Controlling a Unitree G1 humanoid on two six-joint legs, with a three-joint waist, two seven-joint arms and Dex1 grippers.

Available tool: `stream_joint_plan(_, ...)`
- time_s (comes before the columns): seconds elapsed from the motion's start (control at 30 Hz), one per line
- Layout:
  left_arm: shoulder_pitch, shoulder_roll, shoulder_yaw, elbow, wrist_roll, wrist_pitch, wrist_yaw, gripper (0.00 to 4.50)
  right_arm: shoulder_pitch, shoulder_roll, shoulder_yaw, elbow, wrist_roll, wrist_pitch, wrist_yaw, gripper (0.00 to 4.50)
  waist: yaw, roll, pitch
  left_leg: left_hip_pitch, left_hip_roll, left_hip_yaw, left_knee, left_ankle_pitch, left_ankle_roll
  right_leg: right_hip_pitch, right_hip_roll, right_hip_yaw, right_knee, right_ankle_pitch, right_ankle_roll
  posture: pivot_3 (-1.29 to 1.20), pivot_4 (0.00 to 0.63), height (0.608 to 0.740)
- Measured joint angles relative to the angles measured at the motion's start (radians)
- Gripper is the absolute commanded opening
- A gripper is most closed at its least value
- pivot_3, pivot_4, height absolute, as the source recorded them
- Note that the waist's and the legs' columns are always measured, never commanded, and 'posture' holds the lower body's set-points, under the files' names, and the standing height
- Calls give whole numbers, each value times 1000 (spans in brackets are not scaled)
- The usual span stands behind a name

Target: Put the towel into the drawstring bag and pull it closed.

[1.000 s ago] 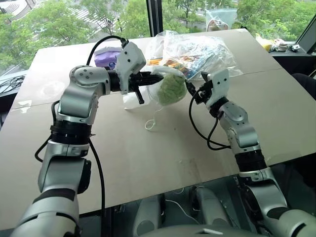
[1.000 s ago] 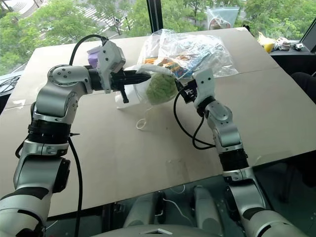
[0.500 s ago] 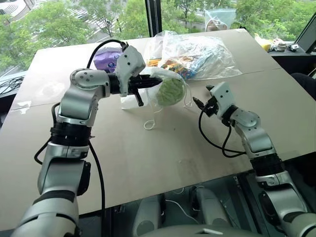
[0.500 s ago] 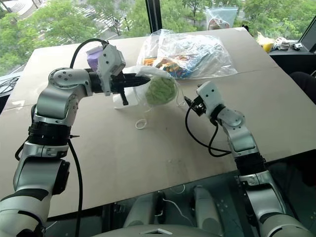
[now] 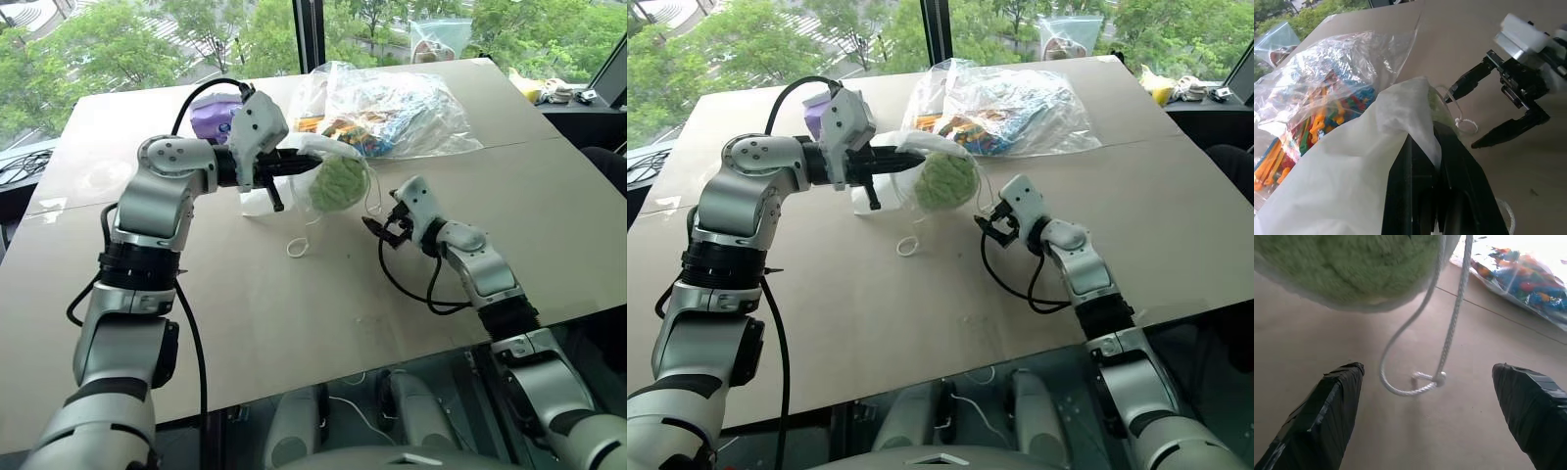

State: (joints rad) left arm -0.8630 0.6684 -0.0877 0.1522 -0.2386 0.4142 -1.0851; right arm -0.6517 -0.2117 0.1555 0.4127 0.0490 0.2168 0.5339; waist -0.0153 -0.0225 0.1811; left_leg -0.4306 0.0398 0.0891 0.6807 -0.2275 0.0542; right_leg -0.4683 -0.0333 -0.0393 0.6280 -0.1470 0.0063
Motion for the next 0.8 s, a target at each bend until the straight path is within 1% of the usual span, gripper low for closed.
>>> stream_joint_plan(0.1, 0, -2, -1, -3, 0, 0, -1, 0, -36, 63, -27, 91, 24, -37, -22, 4467, -4, 0, 0, 0, 1, 0, 0, 0, 0, 0, 1, 0, 0, 2, 4, 0, 150, 740)
stream_joint_plan(0.13, 0, -3, -1, -3, 0, 0, -1, 0, -48, 77, -37, 120, 29, -55, -29, 3962, -4, 0, 0, 0, 1, 0, 0, 0, 0, 0, 1, 0, 0, 2, 4, 0, 150, 740)
stream_joint_plan(0.17, 0, -3, -1, -3, 0, 0, -1, 0, -61, 90, -53, 151, 35, -76, -38, 3717, -3, 0, 0, 0, 0, 0, 0, 0, 0, 0, 1, 0, 0, 2, 4, 0, 150, 740)
stream_joint_plan(0.23, 0, -2, -1, -4, 0, 0, -1, 0, -64, 93, -68, 165, 44, -94, -39, 2760, -1, 0, 0, 0, 0, 0, 0, 0, 0, 0, 0, 0, 0, 2, 4, 0, 150, 740)
stream_joint_plan(0.27, 0, 0, -1, -4, 0, 1, -1, 0, -64, 94, -76, 168, 48, -98, -38, 2405, 0, 0, 0, -1, 0, 0, 0, 0, 0, 0, 0, 0, 0, 2, 4, 0, 150, 740)
stream_joint_plan(0.3, 0, 2, -1, -4, 0, 2, -2, 0, -64, 96, -84, 168, 54, -100, -37, 1953, 0, 0, 0, -1, 0, 0, 0, 0, 0, 0, 0, 0, 0, 2, 4, 0, 150, 740)
stream_joint_plan(0.33, 0, 3, -1, -4, 0, 3, -2, 0, -64, 95, -89, 168, 56, -101, -37, 1443, 0, 0, 0, -1, 0, 0, 0, 0, 0, 0, -1, 1, 0, 2, 4, 0, 150, 740)
stream_joint_plan(0.37, 0, 4, -1, -4, 0, 4, -2, 0, -63, 93, -96, 168, 59, -102, -35, 1103, 0, 0, 0, -1, 0, 0, 0, 0, 0, 0, -1, 1, 0, 2, 4, 0, 150, 740)
stream_joint_plan(0.43, 2, 5, -1, -4, 0, 4, -1, 0, -58, 83, -96, 161, 59, -103, -31, 71, 0, 0, 0, 0, 0, 0, 0, 0, 0, 0, -1, 0, 0, 2, 4, 0, 150, 740)
stream_joint_plan(0.63, 3, 5, -1, -6, -1, 34, -2, 0, -31, 64, -95, 118, 53, -89, -36, 71, -2, 0, 0, 0, 0, 0, 0, 0, 0, 0, 0, 0, 0, 2, 4, 0, 150, 740)
stream_joint_plan(0.8, 3, 1, 0, -6, -1, 64, 8, 0, -33, 42, -119, 86, 46, -82, -93, 71, -2, 0, 0, 0, 0, 0, 0, 0, 0, 0, 0, 0, 0, 2, 4, 0, 150, 740)
